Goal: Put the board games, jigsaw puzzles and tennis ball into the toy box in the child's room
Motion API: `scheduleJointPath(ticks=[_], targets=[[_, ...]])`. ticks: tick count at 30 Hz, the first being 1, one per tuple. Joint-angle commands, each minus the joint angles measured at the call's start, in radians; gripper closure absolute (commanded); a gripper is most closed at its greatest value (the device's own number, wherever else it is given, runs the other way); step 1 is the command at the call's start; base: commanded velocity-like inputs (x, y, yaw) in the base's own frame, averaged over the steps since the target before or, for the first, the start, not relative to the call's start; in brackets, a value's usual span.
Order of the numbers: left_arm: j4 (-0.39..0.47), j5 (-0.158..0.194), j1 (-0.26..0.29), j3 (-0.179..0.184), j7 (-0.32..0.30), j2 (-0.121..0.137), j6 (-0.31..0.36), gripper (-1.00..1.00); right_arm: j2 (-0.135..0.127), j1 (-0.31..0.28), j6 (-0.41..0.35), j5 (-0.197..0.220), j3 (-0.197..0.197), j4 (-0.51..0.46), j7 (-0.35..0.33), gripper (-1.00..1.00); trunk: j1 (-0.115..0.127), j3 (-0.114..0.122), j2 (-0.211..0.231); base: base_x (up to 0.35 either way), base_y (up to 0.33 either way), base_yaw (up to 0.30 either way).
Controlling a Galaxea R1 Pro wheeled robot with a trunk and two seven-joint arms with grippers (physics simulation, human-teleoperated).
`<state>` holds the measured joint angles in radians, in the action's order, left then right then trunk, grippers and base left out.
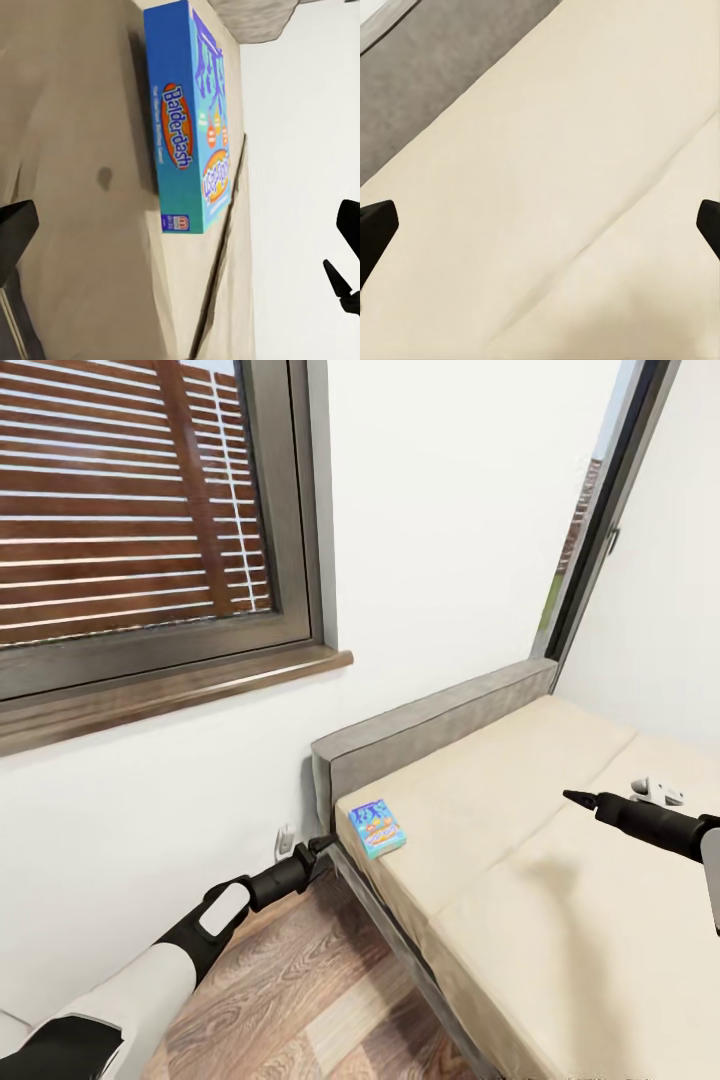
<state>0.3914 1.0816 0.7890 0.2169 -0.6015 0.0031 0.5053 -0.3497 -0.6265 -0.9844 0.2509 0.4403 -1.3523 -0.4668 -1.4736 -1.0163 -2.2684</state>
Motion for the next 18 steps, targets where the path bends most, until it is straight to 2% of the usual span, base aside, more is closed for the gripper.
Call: scheduleJointPath(ticks=[1, 3, 18], targets=[[0.0, 0.006, 0.001, 0.001, -0.001, 0.001, 0.006, -1.0, 0.0, -0.001, -0.005, -0.003, 0.002, 0.0, -0.007, -1.0, -0.004, -0.004, -0.008, 0.0, 0.0, 0.0], [0.0, 0.005, 0.001, 0.001, -0.001, 0.001, 0.006, -1.0, 0.0, -0.001, -0.005, -0.003, 0.002, 0.0, -0.007, -1.0, -0.011, -0.01, -0.022, 0.0, 0.0, 0.0], [0.0, 0.005, -0.001, -0.002, 0.001, 0.009, -0.007, -1.0, 0.0, -0.001, -0.008, -0.002, 0.002, -0.001, -0.007, -1.0, -0.011, -0.01, -0.022, 0.0, 0.0, 0.0]])
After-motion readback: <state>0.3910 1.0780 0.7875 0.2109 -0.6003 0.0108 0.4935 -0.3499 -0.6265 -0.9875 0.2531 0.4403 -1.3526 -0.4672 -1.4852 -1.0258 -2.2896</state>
